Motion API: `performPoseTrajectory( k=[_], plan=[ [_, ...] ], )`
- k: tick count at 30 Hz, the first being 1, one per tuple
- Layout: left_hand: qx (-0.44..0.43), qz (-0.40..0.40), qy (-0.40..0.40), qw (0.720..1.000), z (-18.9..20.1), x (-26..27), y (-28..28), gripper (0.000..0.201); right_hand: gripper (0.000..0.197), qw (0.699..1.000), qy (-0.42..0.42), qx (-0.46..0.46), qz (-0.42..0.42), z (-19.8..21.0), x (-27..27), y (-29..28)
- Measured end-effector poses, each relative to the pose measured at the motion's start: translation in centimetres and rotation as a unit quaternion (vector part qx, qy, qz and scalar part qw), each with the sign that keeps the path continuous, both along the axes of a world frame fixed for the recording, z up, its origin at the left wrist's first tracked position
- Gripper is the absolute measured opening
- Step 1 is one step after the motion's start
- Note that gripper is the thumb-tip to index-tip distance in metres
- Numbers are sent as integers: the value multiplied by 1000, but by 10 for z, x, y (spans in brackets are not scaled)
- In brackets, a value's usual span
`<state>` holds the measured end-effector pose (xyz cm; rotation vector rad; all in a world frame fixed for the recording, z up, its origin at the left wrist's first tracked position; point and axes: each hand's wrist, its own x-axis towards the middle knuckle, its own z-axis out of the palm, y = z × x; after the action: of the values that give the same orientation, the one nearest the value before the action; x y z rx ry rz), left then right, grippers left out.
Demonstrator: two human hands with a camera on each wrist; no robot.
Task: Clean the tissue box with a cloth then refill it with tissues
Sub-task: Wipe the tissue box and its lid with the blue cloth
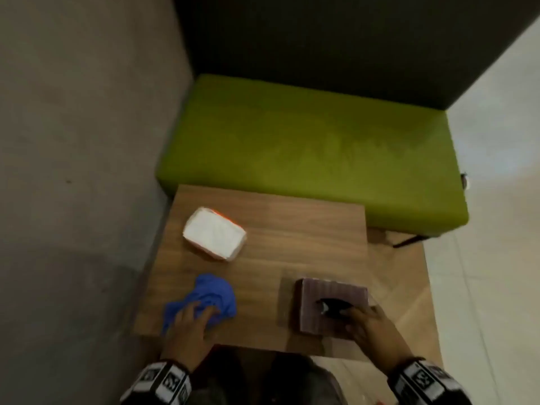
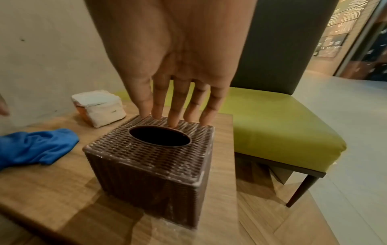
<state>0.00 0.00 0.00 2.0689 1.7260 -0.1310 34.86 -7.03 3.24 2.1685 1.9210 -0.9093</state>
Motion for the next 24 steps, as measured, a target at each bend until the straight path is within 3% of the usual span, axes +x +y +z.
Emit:
performPoseTrajectory(
  k=[1, 3, 4, 7, 11, 14, 17, 19, 22, 24],
  plan=[
    [-36, -12, 54, 998, -32, -1, 3, 64, 28, 1000, -13, 27, -3, -15, 0, -3],
    [-139, -16, 106, 984, -50, -2, 14, 68, 31, 998, -58, 22, 1, -30, -8, -5],
    [-146, -1, 93, 985, -59, -4, 18, 69, 34, 997, -79, 22, 0, -38, -10, -8],
    [-104, 16, 13, 994, -97, -18, 9, 66, 45, 991, -103, 83, 4, -63, -15, -30],
    [-16, 14, -14, 1000, -124, -27, 6, 49, 32, 984, -92, 149, -37, -78, -31, -38],
    [-5, 44, -117, 992, -134, -22, 7, 43, 28, 980, -120, 157, -15, -75, -55, -39],
    [84, 117, -253, 957, -129, -17, -5, 29, 39, 983, -134, 127, -11, -70, -82, -42],
    [96, 156, -317, 931, -120, -15, -20, 25, 43, 984, -121, 128, -14, -69, -93, -48],
    [80, 197, -369, 905, -108, -17, -47, 38, 57, 990, -77, 116, -29, -75, -99, -61],
    [80, 211, -385, 895, -97, -13, -58, 32, 70, 993, -53, 102, -24, -77, -97, -68]
  ],
)
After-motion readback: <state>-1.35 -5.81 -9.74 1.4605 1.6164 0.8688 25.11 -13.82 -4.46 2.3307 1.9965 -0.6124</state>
